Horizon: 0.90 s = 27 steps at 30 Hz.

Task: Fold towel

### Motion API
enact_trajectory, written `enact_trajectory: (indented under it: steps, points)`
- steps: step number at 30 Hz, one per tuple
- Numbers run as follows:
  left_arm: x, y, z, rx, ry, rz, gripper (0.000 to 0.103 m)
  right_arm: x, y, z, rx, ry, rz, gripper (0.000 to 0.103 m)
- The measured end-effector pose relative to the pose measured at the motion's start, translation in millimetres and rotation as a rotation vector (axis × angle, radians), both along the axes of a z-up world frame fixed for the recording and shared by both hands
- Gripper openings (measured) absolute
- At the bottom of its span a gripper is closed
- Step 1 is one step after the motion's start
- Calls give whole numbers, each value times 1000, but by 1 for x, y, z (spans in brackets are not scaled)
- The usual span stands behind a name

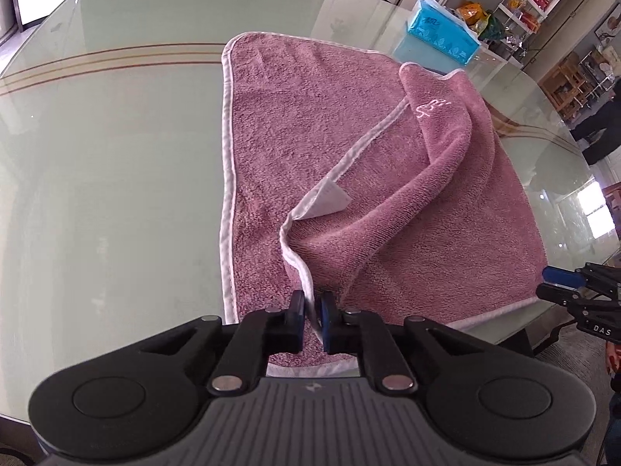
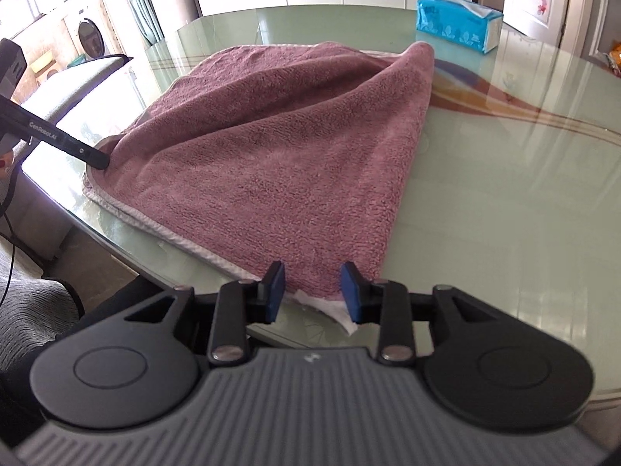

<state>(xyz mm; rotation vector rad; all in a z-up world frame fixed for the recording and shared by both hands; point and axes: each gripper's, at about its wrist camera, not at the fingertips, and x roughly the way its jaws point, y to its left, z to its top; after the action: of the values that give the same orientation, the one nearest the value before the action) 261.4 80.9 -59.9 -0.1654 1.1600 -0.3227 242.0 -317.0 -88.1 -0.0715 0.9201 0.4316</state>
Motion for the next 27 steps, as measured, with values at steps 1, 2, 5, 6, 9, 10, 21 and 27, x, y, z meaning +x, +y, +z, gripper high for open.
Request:
enact_trajectory:
  steps: [1,2,5,6,9,10,21,27]
  points:
    - [0,-1,0,-1,-3,3,10,0,0,0,0,0,0,34]
    - [1,-2,1,-2,-8,12,5,0,0,0,-1,1,0,34]
    - [1,-2,0,4,-5,35,2,-1,0,0,0,2,-2,34]
    - [1,-1,0,9,-4,41,2,-1,0,0,1,2,-3,34]
    - [-9,3,7,20,-33,56,2,-1,-2,0,5,4,-5,34]
    - [-14,5,10,18,-48,63,2,-1,-2,1,5,5,-5,34]
    - [-30,15,3,6,-57,136,2,6,2,6,4,56,38,35]
    - [-25,7,-2,37,-64,113,3,36,11,49,77,-25,87,35]
